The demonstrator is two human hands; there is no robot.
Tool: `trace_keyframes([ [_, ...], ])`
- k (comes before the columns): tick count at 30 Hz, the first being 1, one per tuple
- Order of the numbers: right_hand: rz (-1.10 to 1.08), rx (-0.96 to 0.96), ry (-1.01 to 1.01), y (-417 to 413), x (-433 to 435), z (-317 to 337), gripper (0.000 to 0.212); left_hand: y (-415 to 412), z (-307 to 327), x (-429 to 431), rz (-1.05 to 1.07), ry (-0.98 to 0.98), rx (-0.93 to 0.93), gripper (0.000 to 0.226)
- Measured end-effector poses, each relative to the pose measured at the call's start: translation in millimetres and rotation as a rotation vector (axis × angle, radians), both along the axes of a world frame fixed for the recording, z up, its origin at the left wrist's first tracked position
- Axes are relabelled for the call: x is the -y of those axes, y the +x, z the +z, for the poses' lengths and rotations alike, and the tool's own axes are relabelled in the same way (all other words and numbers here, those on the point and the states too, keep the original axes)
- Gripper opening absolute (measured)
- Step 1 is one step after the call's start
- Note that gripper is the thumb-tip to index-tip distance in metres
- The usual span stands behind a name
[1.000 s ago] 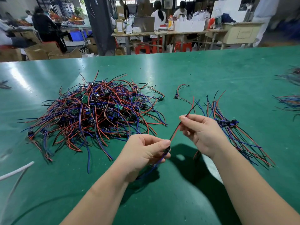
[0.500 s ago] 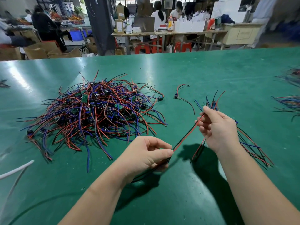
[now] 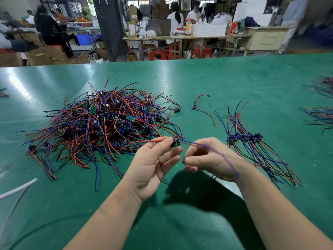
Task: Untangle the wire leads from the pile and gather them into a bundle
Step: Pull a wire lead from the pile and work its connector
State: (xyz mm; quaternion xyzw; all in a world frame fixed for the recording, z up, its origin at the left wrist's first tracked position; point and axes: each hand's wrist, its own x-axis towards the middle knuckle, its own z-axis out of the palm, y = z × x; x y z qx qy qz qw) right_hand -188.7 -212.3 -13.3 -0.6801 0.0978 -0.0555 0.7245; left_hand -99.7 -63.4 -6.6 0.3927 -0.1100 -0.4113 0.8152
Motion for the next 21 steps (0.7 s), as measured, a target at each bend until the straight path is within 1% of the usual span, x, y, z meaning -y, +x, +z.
trace_keyframes([
  [1, 0.03, 0.031, 0.012, 1, -4, 1, 0.013, 0, 0, 1, 0.035, 0.009, 0.016, 0.027],
  [2, 0.013, 0.068, 0.045, 2, -7, 3, 0.012, -1, -1, 2, 0.065, 0.019, 0.05, 0.027],
  [4, -0.081, 0.127, 0.148, 4, -10, 3, 0.016, -4, -4, 4, 0.13, 0.057, 0.151, 0.027],
  [5, -0.13, 0.147, 0.201, 6, -12, 2, 0.013, -5, -5, 5, 0.162, 0.074, 0.201, 0.029],
  [6, -0.178, 0.161, 0.242, 7, -14, 3, 0.008, -7, -7, 5, 0.19, 0.086, 0.248, 0.031],
  [8, -0.263, 0.166, 0.281, 10, -16, 1, 0.009, -8, -10, 5, 0.221, 0.109, 0.352, 0.034],
  [10, -0.297, 0.154, 0.291, 12, -17, -1, 0.011, -10, -14, 5, 0.228, 0.137, 0.458, 0.039],
  [11, -0.292, 0.153, 0.308, 13, -18, -2, 0.01, -11, -15, 5, 0.228, 0.155, 0.502, 0.039],
  [14, -0.289, 0.172, 0.395, 13, -18, -1, 0.011, -7, -17, 4, 0.191, 0.171, 0.613, 0.028],
  [16, -0.314, 0.173, 0.434, 12, -15, 2, 0.011, -2, -17, 3, 0.1, 0.139, 0.6, 0.021],
  [17, -0.327, 0.17, 0.441, 12, -13, 3, 0.011, -1, -15, 3, 0.042, 0.119, 0.54, 0.02],
  [19, -0.34, 0.159, 0.428, 11, -11, 5, 0.01, -1, -13, 4, -0.042, 0.099, 0.354, 0.024],
  [21, -0.336, 0.136, 0.396, 10, -11, 5, 0.008, -3, -12, 6, -0.066, 0.1, 0.169, 0.027],
])
